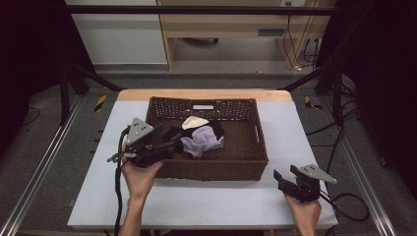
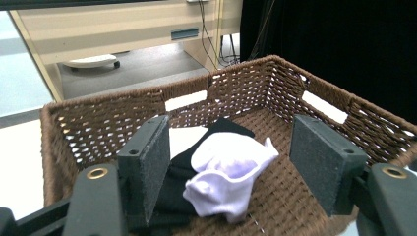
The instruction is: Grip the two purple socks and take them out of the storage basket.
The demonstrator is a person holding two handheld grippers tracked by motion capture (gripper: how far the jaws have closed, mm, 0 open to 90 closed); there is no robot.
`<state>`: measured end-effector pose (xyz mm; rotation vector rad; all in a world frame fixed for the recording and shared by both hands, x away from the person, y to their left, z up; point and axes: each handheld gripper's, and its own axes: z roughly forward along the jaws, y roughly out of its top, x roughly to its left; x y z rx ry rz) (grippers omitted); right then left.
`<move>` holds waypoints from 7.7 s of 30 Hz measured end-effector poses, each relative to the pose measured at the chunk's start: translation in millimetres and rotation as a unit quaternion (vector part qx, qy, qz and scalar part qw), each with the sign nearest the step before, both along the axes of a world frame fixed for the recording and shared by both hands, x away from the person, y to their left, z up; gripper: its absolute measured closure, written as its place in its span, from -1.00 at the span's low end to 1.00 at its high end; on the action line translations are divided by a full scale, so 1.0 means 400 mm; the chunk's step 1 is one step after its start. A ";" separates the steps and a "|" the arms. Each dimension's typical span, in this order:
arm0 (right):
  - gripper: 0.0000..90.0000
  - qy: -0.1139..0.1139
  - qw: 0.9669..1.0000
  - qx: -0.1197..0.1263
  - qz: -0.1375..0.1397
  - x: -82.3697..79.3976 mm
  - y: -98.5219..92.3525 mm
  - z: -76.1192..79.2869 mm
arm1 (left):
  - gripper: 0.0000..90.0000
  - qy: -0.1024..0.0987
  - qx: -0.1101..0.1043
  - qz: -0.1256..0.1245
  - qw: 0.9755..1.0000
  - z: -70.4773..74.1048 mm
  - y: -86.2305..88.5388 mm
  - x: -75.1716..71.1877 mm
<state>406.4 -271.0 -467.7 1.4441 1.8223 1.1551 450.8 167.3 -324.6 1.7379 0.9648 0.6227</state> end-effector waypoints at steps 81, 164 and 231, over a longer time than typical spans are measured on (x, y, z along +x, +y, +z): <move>-0.10 0.027 0.999 -0.022 0.011 0.012 0.002 -0.009 | 0.79 0.186 0.219 -0.102 0.952 -0.200 -0.242 0.270; -0.04 0.028 0.999 -0.031 0.016 0.007 -0.001 -0.009 | 0.89 -0.051 -0.058 -0.174 0.982 -0.018 -0.020 -0.196; -0.04 0.032 0.999 -0.037 0.015 0.004 0.000 -0.011 | 0.24 0.027 -0.006 -0.079 0.997 -0.191 -0.024 -0.183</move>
